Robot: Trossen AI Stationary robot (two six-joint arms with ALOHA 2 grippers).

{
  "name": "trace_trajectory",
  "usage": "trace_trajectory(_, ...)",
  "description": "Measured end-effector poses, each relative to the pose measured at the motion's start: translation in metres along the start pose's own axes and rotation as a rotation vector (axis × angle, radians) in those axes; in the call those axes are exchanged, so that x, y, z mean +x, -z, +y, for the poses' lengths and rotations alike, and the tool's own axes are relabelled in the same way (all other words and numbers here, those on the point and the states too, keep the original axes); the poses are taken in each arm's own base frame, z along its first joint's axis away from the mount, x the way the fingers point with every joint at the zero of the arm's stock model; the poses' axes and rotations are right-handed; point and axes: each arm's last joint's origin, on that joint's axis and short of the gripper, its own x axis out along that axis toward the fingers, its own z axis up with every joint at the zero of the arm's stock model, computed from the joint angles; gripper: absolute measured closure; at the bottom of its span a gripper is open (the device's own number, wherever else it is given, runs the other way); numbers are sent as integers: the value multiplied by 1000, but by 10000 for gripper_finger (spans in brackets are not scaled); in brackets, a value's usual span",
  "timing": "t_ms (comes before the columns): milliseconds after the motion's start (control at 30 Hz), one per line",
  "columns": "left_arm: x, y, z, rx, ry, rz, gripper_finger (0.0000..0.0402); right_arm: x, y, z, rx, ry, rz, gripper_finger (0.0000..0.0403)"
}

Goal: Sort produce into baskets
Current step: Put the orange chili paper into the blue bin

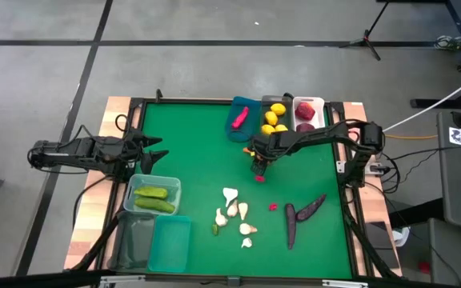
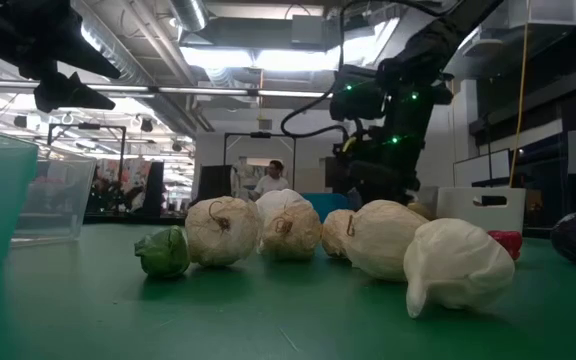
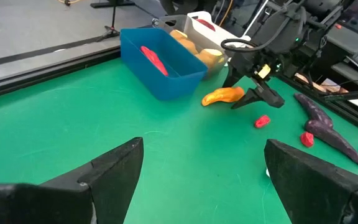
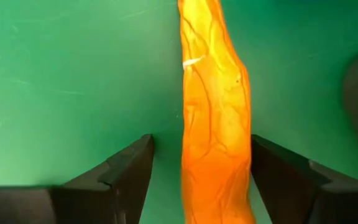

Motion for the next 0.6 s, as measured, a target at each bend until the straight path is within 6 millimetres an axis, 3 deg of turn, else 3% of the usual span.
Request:
trace_trajectory(167, 0, 0, 0, -2, 0, 0, 73, 1, 1, 0, -1, -3, 1, 188)
trace_trajectory(400, 0, 0, 0, -12, 0, 0, 73, 0, -2, 2, -3, -23, -9, 284)
trace_trajectory(600, 0, 0, 0, -15, 0, 0, 73, -9, -14, 6, 0, -66, -38, 292)
